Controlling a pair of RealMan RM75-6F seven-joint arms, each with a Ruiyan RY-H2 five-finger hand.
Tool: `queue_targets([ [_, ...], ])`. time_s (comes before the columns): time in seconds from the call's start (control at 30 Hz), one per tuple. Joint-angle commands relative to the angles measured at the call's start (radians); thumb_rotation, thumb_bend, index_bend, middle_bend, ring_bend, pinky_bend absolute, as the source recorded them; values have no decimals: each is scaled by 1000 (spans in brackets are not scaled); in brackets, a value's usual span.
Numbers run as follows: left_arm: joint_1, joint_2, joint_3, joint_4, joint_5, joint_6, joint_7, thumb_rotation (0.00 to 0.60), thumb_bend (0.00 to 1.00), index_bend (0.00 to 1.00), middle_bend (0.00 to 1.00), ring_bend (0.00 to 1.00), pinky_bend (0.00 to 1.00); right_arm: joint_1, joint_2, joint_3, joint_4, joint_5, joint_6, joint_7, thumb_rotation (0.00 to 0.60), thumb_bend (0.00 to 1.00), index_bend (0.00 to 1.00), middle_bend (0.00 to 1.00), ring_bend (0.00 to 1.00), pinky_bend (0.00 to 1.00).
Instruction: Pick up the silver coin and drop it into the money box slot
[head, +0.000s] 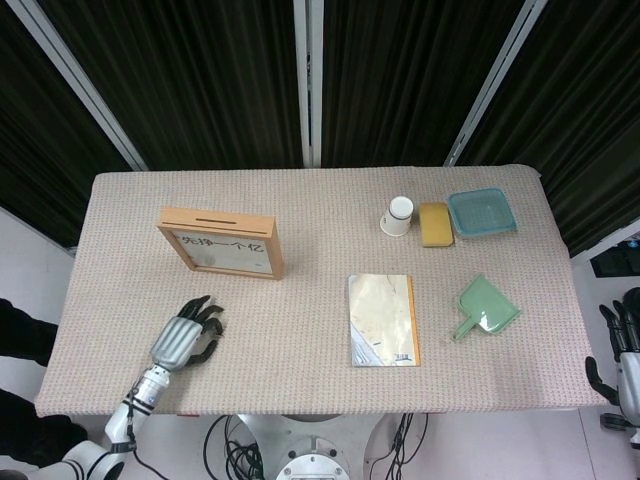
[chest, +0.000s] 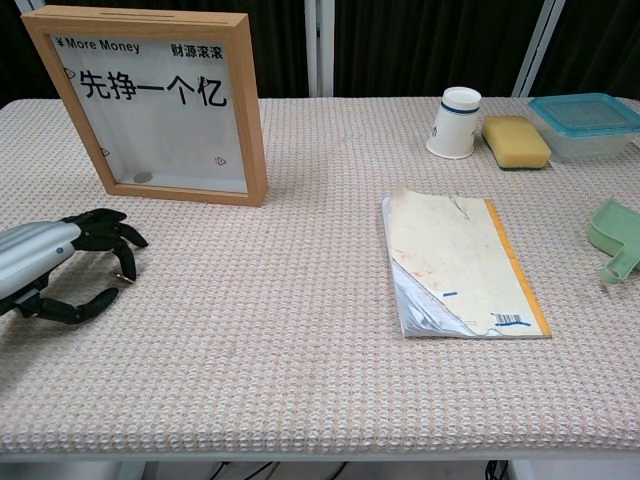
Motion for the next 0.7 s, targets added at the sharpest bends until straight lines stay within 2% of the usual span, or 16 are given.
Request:
queue_targets([
  [0.03, -5, -12, -2, 15, 4, 8, -13, 600, 285, 451, 211, 40, 125, -1, 0, 1, 3, 2, 0, 4, 600, 390, 0, 0, 0, 0],
  [0.4, -10, -42, -17, 78, 6, 50, -36, 600, 285, 463, 227, 52, 126, -4, -1, 1, 11, 0, 3, 11, 600, 394, 0, 0, 0, 0],
  [0.7, -6, -35, -17, 83, 3, 71, -24, 600, 311, 551, 245, 52, 137, 1, -4, 0, 9, -3, -6, 4, 600, 399, 0, 0, 0, 0],
])
